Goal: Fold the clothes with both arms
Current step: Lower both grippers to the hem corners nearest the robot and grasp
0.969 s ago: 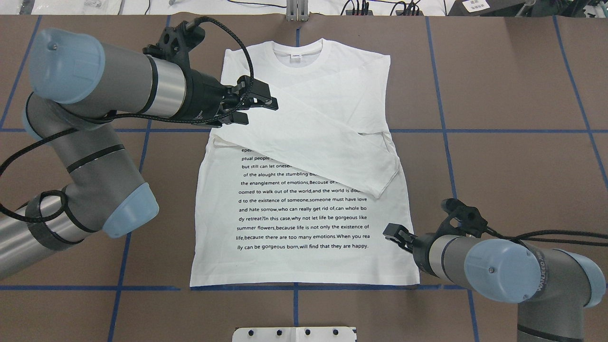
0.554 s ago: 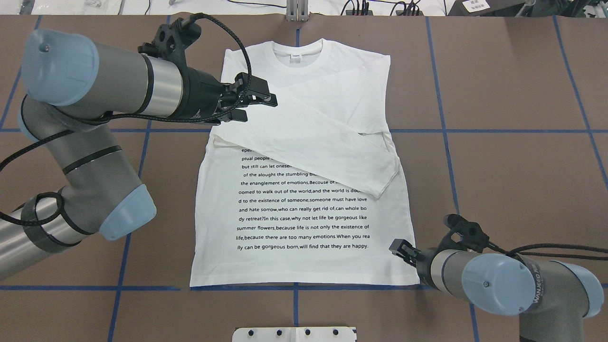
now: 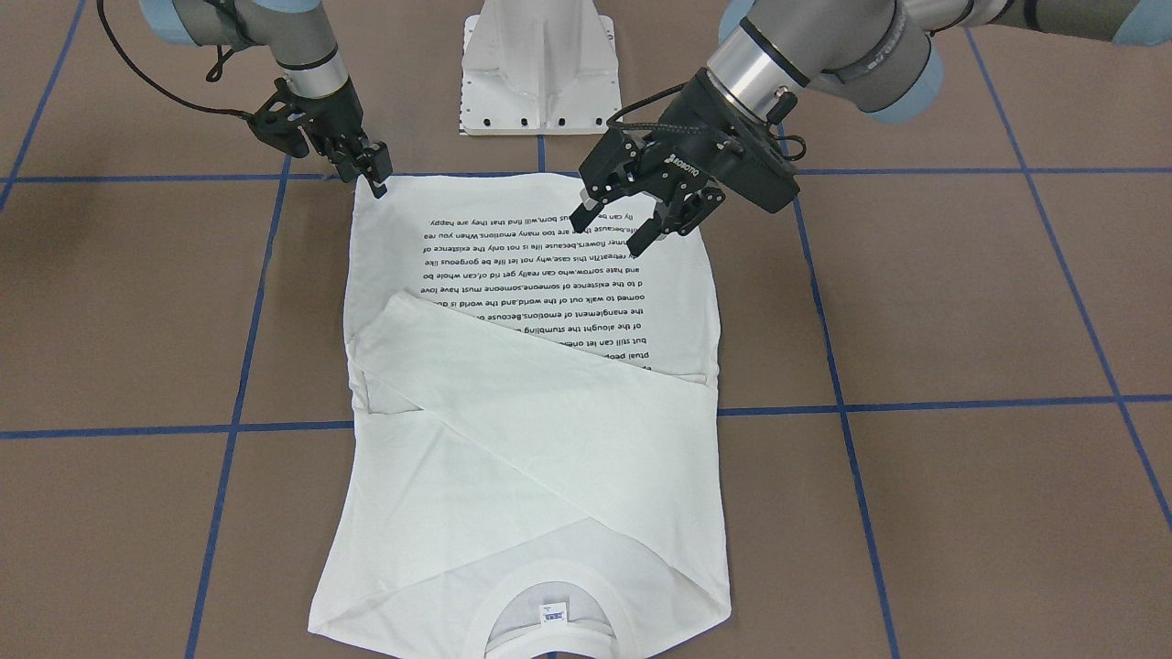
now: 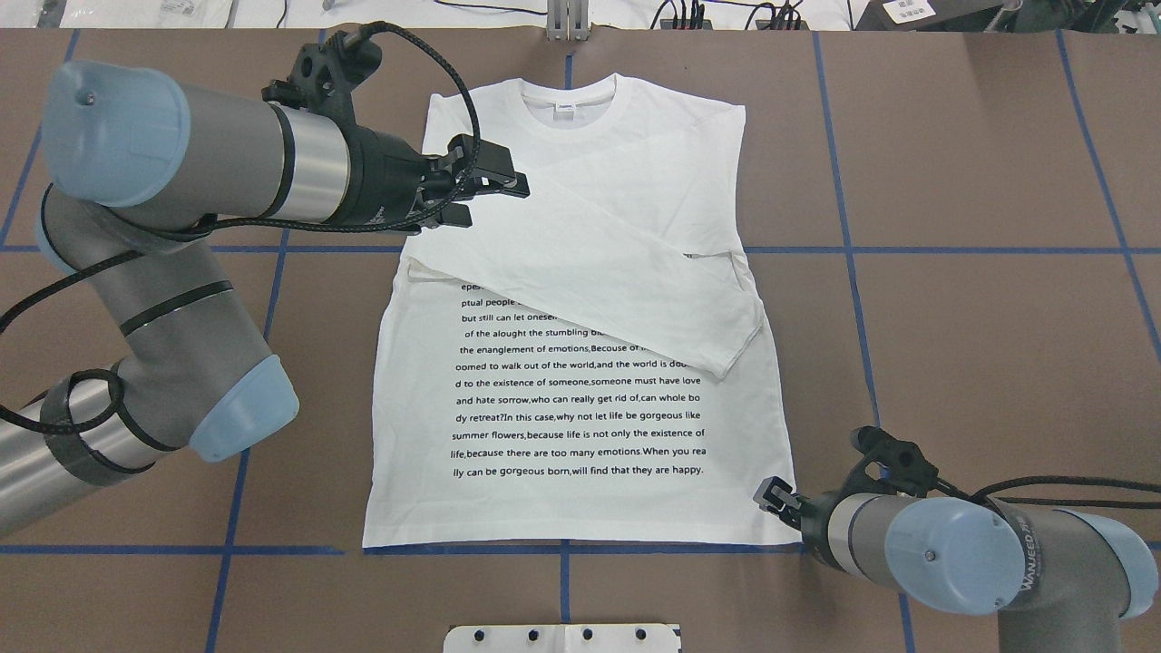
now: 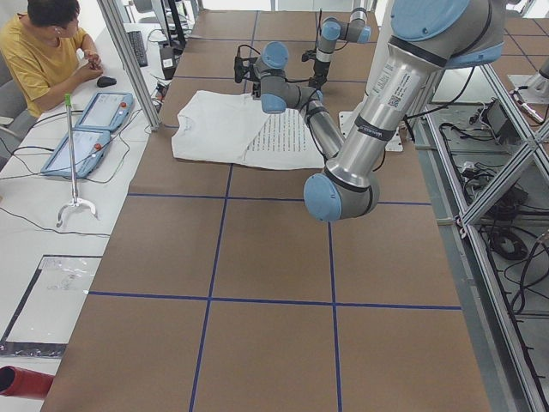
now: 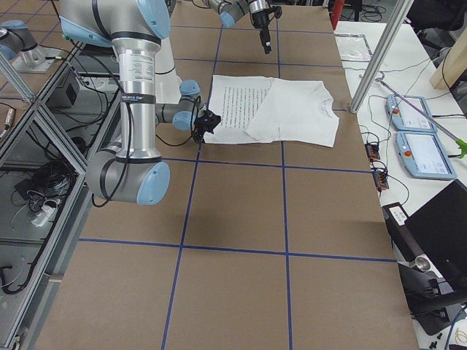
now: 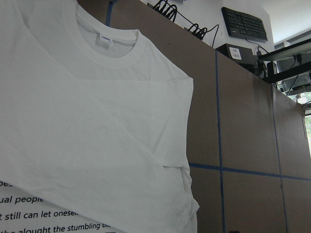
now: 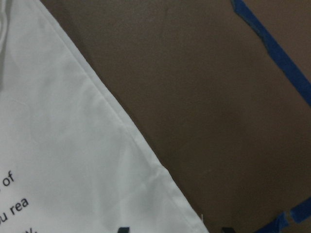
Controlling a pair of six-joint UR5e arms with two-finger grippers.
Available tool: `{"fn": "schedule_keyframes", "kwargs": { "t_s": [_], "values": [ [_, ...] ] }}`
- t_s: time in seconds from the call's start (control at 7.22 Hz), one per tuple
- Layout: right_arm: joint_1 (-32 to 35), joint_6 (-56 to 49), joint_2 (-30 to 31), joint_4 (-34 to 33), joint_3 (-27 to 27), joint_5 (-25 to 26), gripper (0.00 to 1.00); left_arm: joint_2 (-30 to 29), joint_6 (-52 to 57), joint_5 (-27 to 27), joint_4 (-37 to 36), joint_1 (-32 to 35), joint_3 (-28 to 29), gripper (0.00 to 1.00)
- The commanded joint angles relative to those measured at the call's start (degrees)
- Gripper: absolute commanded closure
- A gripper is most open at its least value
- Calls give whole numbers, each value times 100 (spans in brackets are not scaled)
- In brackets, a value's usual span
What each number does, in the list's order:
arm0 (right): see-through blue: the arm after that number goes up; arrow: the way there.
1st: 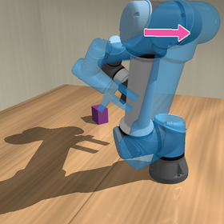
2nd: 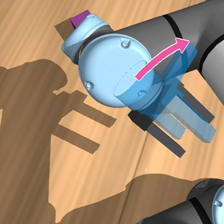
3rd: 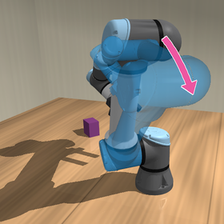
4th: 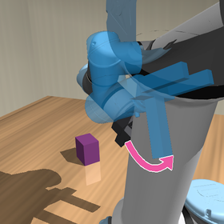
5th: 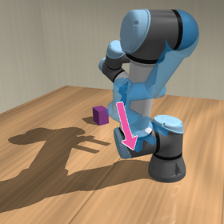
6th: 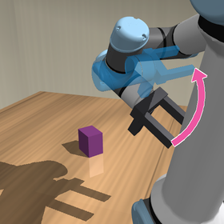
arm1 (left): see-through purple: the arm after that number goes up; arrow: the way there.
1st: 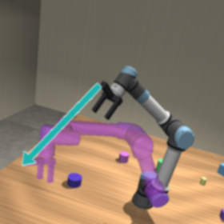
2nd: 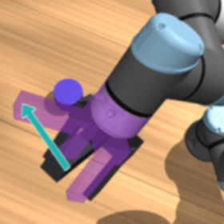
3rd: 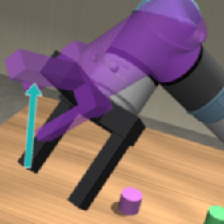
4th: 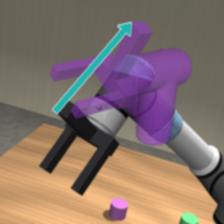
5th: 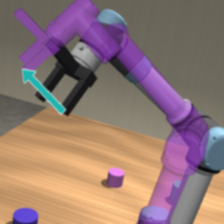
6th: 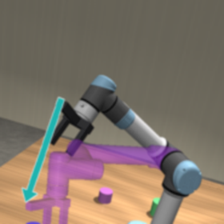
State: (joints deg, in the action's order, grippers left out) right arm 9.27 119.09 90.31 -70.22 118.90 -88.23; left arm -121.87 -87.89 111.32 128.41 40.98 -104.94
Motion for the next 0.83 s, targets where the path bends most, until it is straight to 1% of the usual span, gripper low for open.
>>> {"fn": "schedule_keyframes", "kwargs": {
  "t_s": [0.0, 0.14, 0.28, 0.69],
  "values": [
    [-109, 27, 13, 0, -7, -10, 42, 6, 0, -5, 0, 7, -18, 17],
    [-170, 70, 30, 0, -16, -1, 65, 6, -9, -5, 9, 7, -36, 17],
    [-223, 123, 65, -9, -16, -1, 100, 6, -9, -5, 0, 7, -44, 17],
    [-197, 114, 145, 0, 142, -79, 100, 67, -53, -67, 0, -37, -88, 16]
  ]
}}
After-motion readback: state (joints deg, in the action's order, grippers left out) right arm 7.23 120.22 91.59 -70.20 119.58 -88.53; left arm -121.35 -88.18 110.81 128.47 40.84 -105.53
